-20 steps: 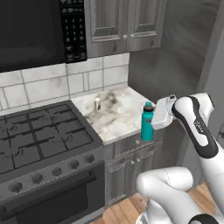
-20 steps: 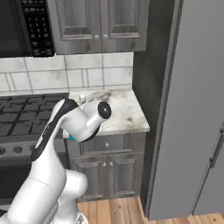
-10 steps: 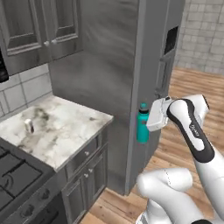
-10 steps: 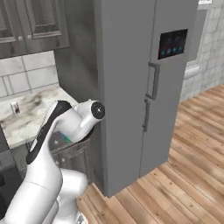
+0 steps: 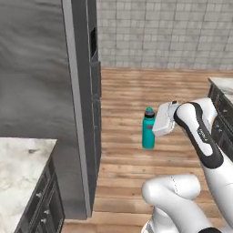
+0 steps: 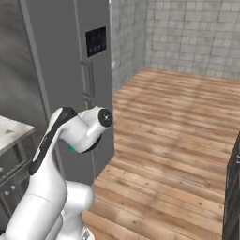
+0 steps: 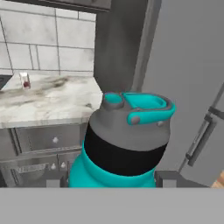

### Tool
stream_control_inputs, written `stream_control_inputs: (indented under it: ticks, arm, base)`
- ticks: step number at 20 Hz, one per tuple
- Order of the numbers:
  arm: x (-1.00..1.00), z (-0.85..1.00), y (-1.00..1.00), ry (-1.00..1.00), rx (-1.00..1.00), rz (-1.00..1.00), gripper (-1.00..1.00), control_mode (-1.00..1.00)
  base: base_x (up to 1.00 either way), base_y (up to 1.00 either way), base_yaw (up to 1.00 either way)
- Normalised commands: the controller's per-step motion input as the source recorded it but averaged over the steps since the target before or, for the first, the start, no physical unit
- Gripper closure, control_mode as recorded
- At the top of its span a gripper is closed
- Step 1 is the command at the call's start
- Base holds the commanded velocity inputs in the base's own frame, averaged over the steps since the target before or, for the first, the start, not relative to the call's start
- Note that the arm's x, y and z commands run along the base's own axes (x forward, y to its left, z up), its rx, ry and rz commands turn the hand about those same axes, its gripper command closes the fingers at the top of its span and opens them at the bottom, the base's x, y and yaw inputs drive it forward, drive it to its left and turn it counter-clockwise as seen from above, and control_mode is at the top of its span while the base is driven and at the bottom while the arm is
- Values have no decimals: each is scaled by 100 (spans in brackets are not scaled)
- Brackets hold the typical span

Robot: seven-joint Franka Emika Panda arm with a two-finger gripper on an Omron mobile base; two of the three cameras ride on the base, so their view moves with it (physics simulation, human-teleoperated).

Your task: Move the drinks to the dining counter.

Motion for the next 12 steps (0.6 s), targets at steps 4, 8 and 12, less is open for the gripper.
stream_control_inputs:
  ticks: [4, 8, 12]
  arm:
    - [0, 0, 0, 0, 0, 0, 100, 100]
    - [0, 0, 0, 0, 0, 0, 100, 100]
    - [0, 0, 0, 0, 0, 0, 100, 100]
  base:
    - [-37, 0, -82]
    - [-42, 0, -80]
    - [-41, 0, -80]
